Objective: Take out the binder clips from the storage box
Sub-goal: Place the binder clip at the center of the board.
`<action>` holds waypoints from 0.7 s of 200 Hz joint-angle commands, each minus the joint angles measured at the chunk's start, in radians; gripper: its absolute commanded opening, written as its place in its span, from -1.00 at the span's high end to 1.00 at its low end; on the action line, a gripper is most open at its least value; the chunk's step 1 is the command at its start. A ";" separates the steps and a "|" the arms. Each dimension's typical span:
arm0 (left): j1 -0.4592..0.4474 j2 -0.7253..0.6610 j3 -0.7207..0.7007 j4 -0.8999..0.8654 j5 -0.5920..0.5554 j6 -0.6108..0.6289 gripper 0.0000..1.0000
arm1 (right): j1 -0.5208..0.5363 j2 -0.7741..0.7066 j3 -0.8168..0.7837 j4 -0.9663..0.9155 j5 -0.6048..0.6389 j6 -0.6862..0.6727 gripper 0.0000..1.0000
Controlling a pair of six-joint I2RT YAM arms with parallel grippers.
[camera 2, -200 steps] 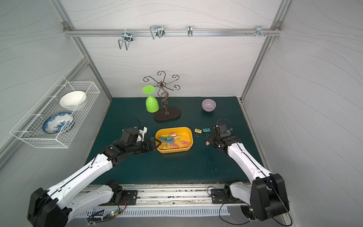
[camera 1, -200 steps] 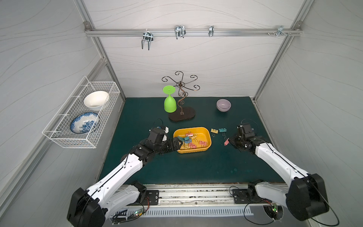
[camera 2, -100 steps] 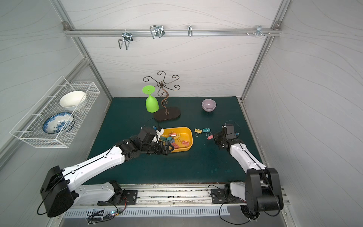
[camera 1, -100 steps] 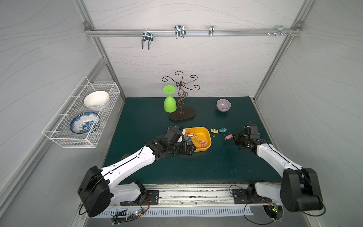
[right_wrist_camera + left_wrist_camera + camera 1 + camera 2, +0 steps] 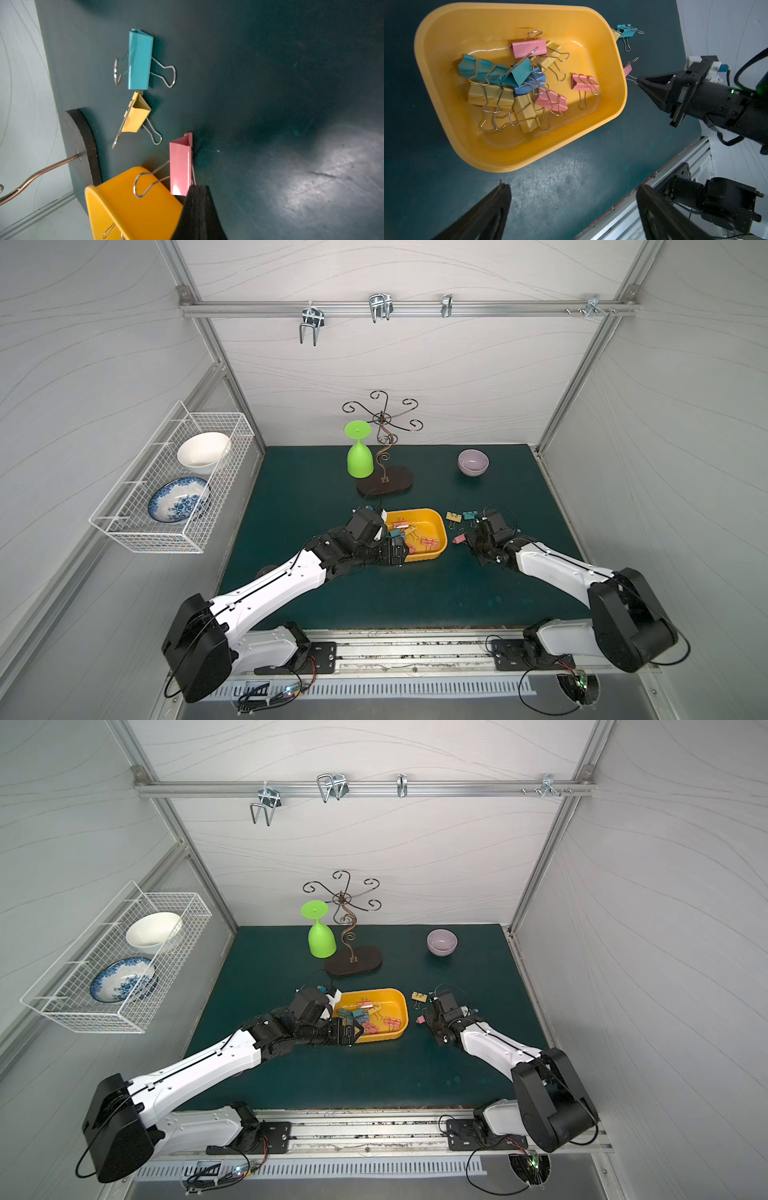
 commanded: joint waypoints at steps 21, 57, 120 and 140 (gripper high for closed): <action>-0.003 -0.023 0.028 -0.004 -0.021 -0.009 -0.97 | 0.059 0.073 -0.010 -0.065 0.125 0.113 1.00; -0.003 -0.031 0.028 -0.010 -0.022 -0.004 -0.97 | 0.075 0.062 -0.001 -0.115 0.134 0.136 1.00; -0.003 -0.050 0.009 0.005 -0.030 -0.001 -0.97 | -0.252 -0.163 0.015 -0.142 0.030 -0.122 1.00; -0.003 -0.036 0.016 0.015 -0.024 -0.001 -0.97 | -0.322 -0.124 0.030 -0.096 -0.016 -0.142 1.00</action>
